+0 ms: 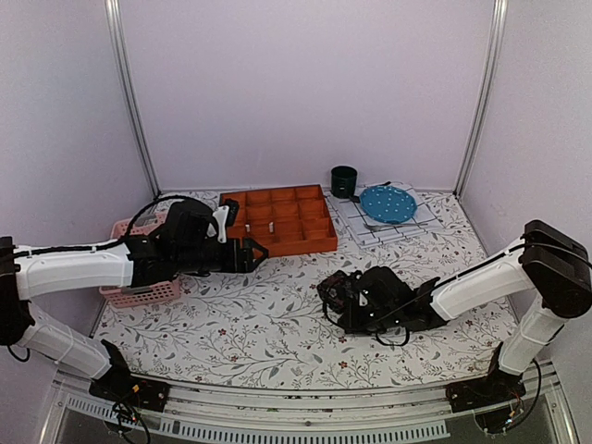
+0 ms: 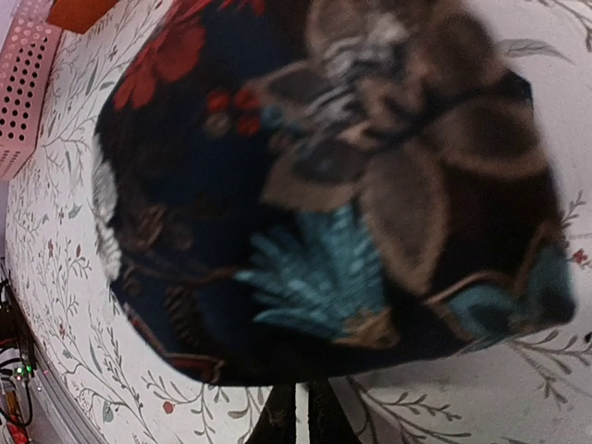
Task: Roll the ties
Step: Adjust the tie at the center of the board.
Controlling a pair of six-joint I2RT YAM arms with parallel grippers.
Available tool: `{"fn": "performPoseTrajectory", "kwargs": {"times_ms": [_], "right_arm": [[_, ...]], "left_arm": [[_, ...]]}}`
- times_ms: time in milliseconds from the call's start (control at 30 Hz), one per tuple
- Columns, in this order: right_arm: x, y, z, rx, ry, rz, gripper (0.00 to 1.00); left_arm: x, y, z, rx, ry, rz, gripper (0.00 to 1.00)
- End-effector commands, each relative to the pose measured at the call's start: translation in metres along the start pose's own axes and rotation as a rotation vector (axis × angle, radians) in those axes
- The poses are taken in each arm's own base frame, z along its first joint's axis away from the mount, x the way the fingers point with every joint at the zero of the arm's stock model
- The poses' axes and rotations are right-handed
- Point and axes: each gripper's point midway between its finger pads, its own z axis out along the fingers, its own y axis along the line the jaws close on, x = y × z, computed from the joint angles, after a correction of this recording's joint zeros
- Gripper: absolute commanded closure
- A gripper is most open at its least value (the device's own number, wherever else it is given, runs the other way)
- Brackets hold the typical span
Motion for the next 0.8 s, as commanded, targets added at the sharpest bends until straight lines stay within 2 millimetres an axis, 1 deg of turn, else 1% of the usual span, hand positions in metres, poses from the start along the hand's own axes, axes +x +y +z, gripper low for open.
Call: {"fn": "performPoseTrajectory", "kwargs": {"times_ms": [0,200,400,633,733,767], "right_arm": [[0.005,-0.047,0.007,0.131,0.013,0.051,0.93],[-0.013,-0.068,-0.001,0.138,-0.022,0.088,0.93],[-0.033,-0.080,-0.003,0.129,-0.046,0.094,0.92],[-0.045,-0.097,-0.001,0.124,-0.056,0.122,0.92],[-0.051,-0.104,-0.005,0.123,-0.062,0.141,0.92],[-0.053,-0.103,-0.007,0.121,-0.063,0.140,0.92]], "left_arm": [[0.009,0.005,0.009,0.009,0.023,-0.015,0.25],[0.017,0.005,0.021,0.017,0.057,-0.012,0.25],[0.022,-0.007,0.033,0.078,0.097,0.002,0.24],[0.032,-0.014,0.055,0.121,0.158,-0.012,0.23],[0.036,-0.024,0.065,0.176,0.180,-0.033,0.20],[0.037,-0.026,0.069,0.190,0.184,-0.045,0.18]]}}
